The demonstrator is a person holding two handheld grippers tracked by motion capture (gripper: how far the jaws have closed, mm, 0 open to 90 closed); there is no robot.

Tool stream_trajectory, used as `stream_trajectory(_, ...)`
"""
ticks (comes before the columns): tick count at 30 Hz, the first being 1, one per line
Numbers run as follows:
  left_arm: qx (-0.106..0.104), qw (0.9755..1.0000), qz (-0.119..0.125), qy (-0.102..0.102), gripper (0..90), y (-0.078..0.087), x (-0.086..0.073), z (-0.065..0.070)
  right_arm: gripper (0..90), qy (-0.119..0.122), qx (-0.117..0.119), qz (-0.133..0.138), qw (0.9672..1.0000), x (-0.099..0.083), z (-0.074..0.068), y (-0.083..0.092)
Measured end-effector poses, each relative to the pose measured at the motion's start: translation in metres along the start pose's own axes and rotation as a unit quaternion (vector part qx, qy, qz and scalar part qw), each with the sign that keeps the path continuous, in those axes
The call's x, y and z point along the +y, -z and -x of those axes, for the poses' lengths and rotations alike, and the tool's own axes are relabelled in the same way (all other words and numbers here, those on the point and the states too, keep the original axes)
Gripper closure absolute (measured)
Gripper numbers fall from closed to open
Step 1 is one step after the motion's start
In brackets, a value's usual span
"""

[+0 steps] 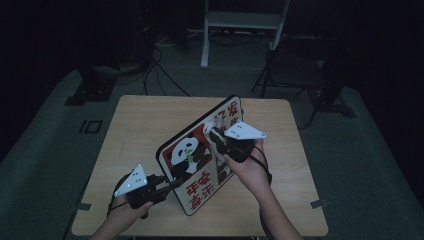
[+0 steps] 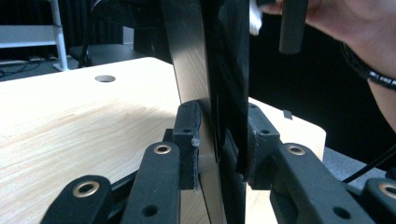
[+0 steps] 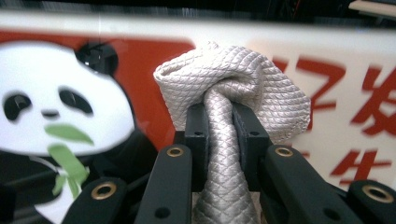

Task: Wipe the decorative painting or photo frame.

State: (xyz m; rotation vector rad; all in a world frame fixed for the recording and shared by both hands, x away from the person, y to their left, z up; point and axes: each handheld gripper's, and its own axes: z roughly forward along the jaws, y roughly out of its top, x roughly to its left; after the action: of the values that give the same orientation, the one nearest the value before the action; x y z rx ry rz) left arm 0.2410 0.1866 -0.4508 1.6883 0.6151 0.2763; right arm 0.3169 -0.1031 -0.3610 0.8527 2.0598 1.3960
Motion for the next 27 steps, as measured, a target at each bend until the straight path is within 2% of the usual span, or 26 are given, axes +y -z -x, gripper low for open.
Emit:
stream_trajectory(4,-0.001,1.0000,0.000,0.002,71.7,0.000,0.000,0.000,78.1,0.003,-0.003,-0.019,0.9998,-0.014,-0.001,-0.002)
stream_trajectory(11,-0.002,1.0000,0.001,0.000,71.5,0.000,0.000,0.000,78.1,-0.006,0.001,-0.040,0.9992,-0.034,0.001,-0.003)
stream_trajectory(21,-0.004,1.0000,0.000,0.000,71.2,0.000,0.000,0.001,78.1,-0.019,0.008,-0.060,0.9980,-0.053,0.005,-0.004)
stream_trajectory(27,-0.003,1.0000,-0.001,-0.003,71.1,0.000,0.000,0.001,78.1,-0.019,0.009,-0.076,0.9969,-0.065,0.005,-0.006)
